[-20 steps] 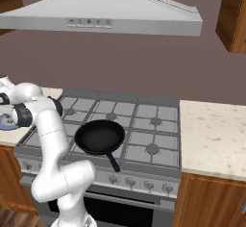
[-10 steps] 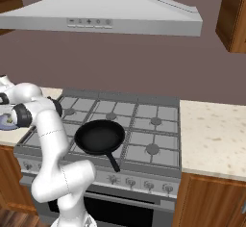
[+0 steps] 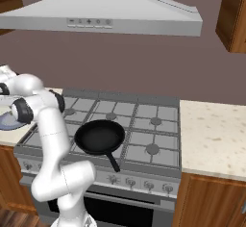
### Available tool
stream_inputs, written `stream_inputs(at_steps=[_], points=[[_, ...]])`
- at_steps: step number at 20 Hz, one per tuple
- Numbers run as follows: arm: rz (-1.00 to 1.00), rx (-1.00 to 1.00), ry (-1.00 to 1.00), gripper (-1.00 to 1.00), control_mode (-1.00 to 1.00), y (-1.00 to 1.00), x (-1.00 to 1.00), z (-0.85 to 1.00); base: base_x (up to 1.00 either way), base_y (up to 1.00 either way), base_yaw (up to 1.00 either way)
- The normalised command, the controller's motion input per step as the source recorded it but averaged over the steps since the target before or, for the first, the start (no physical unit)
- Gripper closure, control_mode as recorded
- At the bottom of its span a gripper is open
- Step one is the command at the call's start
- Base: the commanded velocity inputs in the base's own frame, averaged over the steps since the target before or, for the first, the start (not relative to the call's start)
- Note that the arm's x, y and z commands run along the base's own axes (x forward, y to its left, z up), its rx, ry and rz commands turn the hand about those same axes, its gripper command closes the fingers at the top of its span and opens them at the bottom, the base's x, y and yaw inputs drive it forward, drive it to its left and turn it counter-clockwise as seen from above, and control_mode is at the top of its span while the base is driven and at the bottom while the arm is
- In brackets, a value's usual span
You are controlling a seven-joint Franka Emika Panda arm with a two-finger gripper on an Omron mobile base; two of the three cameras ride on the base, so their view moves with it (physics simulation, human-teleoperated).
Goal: Pick up the butter stick and place it in the pan. Then turn on the burner for the pan.
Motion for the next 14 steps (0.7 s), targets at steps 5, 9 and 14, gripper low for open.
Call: stream_inputs(at_steps=[5,9,14], points=[[-0.02,0.01,-0.01,1.00,-1.00,-1.00,-0.48,0.36,0.00,0.00,0.00],[-0.07,0.09,-0.01,1.00,-1.00,-1.00,-0.49,0.35,0.00,0.00,0.00],[-0.09,0.13,-0.01,1.00,-1.00,-1.00,-0.71,0.13,0.00,0.00,0.00]])
